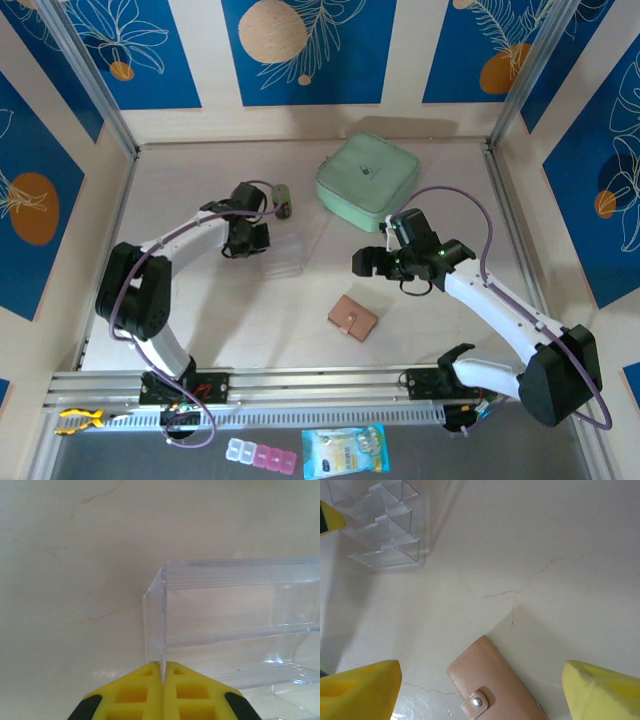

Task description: Take the credit cards out of the card holder

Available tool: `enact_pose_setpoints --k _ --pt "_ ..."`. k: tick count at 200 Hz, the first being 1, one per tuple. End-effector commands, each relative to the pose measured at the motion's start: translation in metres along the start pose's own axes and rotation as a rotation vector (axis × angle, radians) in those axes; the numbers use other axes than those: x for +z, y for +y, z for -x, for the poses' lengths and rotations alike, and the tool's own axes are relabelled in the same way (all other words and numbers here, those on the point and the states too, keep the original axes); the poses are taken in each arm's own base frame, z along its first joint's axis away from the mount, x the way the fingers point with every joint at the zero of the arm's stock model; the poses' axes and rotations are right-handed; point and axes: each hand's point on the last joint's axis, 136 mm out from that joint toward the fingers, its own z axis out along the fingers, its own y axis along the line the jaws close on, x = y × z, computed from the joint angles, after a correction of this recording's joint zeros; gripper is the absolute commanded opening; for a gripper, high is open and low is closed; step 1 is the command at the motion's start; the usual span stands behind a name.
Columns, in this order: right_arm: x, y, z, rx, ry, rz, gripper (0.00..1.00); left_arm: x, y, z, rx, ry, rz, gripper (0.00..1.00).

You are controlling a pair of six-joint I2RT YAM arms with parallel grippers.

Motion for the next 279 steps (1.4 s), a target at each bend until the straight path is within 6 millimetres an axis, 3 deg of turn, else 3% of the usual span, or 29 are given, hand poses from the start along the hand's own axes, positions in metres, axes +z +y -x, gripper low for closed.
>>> enact_pose_setpoints --k 1,59,97,150,187,279 --pt "0.000 -0.003 -0.006 0.010 0.010 -0.011 0.84 -0.004 -0.017 0.006 0.046 0.001 0.015 0.03" --pt "0.001 -0.009 -0.010 0.013 0.012 -0.028 0.84 0.006 -0.080 0.018 0.129 0.019 -0.011 0.01" --pt "-0.003 -0.012 -0.014 0.021 0.005 -0.033 0.84 0.018 -0.106 0.017 0.151 0.045 -0.026 0.01" --pt "-0.006 -0.017 -0.023 0.036 0.017 -0.045 0.84 0.027 -0.106 0.002 0.173 0.095 -0.020 0.03" --pt "-0.005 -0.015 -0.027 0.042 0.028 -0.032 0.84 0.026 -0.104 -0.001 0.173 0.098 -0.019 0.11" --pt "0.011 0.002 -0.062 0.098 0.200 0.021 0.84 -0.014 -0.112 0.007 0.178 0.032 -0.098 0.27"
